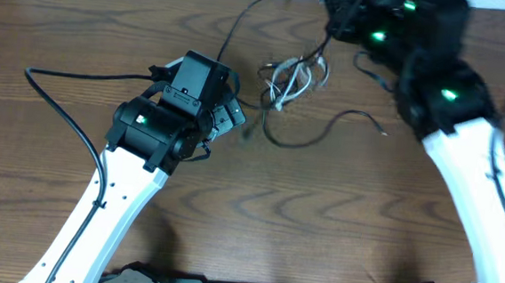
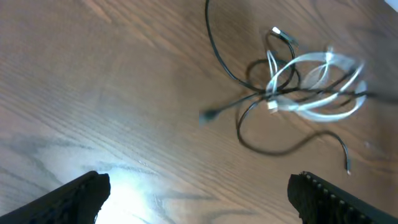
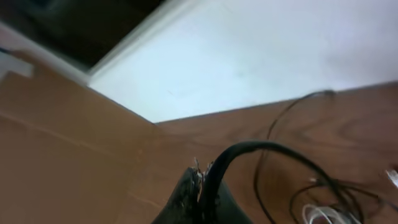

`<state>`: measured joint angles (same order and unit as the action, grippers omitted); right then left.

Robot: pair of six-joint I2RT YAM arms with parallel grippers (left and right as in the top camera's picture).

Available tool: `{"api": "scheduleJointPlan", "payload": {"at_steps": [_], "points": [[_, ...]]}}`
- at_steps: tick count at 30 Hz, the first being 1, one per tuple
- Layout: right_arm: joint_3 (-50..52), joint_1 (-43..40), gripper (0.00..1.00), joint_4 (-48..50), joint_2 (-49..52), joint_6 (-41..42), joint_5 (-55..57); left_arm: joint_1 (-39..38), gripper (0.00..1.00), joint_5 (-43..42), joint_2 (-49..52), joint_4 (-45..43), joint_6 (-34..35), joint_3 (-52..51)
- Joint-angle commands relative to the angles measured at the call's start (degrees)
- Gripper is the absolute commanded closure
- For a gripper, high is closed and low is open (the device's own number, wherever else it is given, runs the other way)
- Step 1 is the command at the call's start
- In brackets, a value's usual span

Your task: Untangle cables

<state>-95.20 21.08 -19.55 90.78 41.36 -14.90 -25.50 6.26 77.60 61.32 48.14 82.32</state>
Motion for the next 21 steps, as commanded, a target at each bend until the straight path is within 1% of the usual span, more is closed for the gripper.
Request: {"api": "scheduleJointPlan", "payload": {"at_steps": [1,4,6,8,12,13,15,16,18,21], "points": [[-0.5,-0.5,0.99,7.0,-1.4,9.0,-3.4,0.2,0.02,0.2,0.2,0.2,-0.1,0.4],[-0.5,-1.9,0.98,15.7,-3.0,14.0,-8.3,0.2,0.02,0.2,0.2,0.2,-0.1,0.4],[-0.5,-2.0,0.98,16.5,-4.1,15.0,-8.0,0.2,0.02,0.2,0.2,0.2,-0.1,0.4],[-0.5,-1.2,0.99,11.6,-4.6,14.8,-6.8,0.2,0.02,0.2,0.2,0.2,-0.1,0.4],[-0.5,2.7,0.98,-3.8,-3.1,14.8,-1.3,0.2,0.02,0.2,0.2,0.2,-0.1,0.4],[-0.5,3.5,0.98,-6.3,-2.6,14.8,0.3,0.2,0.02,0.2,0.2,0.2,-0.1,0.4],[-0.5,4.4,0.99,-7.2,-1.8,15.9,1.2,0.2,0.02,0.2,0.2,0.2,-0.1,0.4],[-0.5,4.5,0.99,-6.2,-1.7,17.2,0.4,0.2,0.02,0.2,0.2,0.2,-0.1,0.4],[-0.5,4.1,0.99,-0.4,-2.1,19.6,-2.6,0.2,0.02,0.2,0.2,0.2,-0.1,0.4],[-0.5,2.9,0.99,14.6,-2.9,19.7,-9.8,0.2,0.02,0.2,0.2,0.2,-0.1,0.4]]}}
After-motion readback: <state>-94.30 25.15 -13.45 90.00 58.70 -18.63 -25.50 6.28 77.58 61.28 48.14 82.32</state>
